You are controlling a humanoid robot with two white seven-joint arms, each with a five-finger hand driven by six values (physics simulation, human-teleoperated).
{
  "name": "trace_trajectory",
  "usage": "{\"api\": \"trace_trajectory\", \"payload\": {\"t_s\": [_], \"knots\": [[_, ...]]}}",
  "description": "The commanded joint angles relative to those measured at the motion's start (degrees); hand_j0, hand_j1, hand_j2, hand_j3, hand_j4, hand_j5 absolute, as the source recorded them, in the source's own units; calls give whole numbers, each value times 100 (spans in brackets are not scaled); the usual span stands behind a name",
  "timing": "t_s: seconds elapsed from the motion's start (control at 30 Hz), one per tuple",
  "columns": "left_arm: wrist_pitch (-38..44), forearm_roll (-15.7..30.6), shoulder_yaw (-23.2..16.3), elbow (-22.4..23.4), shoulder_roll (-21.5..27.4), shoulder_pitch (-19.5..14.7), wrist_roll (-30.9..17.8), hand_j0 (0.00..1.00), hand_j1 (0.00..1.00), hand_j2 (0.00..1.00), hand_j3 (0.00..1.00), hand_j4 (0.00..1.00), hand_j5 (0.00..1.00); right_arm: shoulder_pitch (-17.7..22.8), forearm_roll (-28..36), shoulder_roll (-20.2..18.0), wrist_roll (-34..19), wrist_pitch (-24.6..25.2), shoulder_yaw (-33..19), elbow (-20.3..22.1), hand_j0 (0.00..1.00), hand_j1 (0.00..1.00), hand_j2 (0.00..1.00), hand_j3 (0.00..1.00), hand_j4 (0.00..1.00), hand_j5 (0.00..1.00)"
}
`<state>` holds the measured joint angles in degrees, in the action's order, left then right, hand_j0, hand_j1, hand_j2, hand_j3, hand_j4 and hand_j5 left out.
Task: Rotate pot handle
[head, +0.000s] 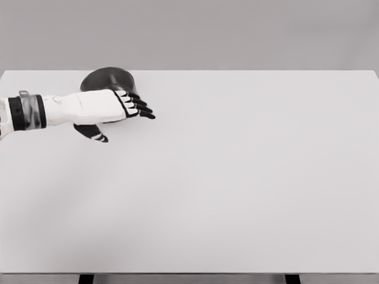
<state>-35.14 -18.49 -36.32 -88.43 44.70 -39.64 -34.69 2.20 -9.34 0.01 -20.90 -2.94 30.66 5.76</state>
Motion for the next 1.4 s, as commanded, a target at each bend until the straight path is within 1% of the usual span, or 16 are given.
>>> {"api": "trace_trajectory", "payload": {"t_s": [0.0, 0.1, 0.2, 0.3, 0.53, 0.6, 0.93, 1.03, 1.23, 1.3, 1.37], "knots": [[14, 56, -129, 71, -49, 9, -31, 100, 100, 100, 100, 100, 100, 0, 2, -1, -2, 4, 1, -4, 100, 100, 100, 100, 100, 100], [14, -58, -138, 115, -14, 9, -31, 100, 100, 100, 100, 100, 100, 0, 2, -1, -2, -5, 1, 4, 100, 100, 100, 100, 100, 100], [14, -199, -130, 115, 145, -35, -31, 100, 100, 100, 100, 100, 100, 0, 2, -1, -2, 4, 1, 4, 100, 100, 100, 100, 100, 100], [14, -647, -121, 124, 154, -44, -31, 100, 100, 100, 100, 100, 100, 0, 2, -1, -2, 4, 1, 4, 100, 100, 100, 100, 100, 100], [14, -718, -68, 133, 154, -79, -31, 100, 100, 100, 100, 100, 100, 0, 2, -1, -2, 4, 1, 4, 100, 100, 100, 100, 100, 100], [14, -718, -42, 247, 162, -79, -31, 100, 100, 100, 100, 100, 100, -9, 2, -1, -2, -4, 1, 4, 100, 100, 100, 100, 100, 100], [14, -718, -24, 475, 268, -79, -31, 100, 100, 100, 100, 100, 100, 0, 2, -1, -2, -5, 1, 4, 100, 100, 100, 100, 100, 100], [14, -709, 72, 546, 382, -79, -31, 100, 100, 100, 100, 100, 100, 0, 2, -1, -2, 4, 1, 4, 100, 100, 100, 100, 100, 100], [14, -709, 301, 1056, 426, -79, -11, 100, 100, 100, 100, 100, 100, 0, 2, -1, -2, -4, 1, -4, 100, 100, 100, 100, 100, 100], [14, -709, 354, 1231, 417, -79, 112, 100, 100, 100, 100, 100, 100, 0, 2, -1, -2, -4, 1, -4, 100, 100, 100, 100, 100, 100], [14, -709, 398, 1521, 426, -88, 261, 100, 100, 100, 100, 100, 100, 0, 2, -1, -2, -5, 1, 4, 100, 100, 100, 100, 100, 100]]}}
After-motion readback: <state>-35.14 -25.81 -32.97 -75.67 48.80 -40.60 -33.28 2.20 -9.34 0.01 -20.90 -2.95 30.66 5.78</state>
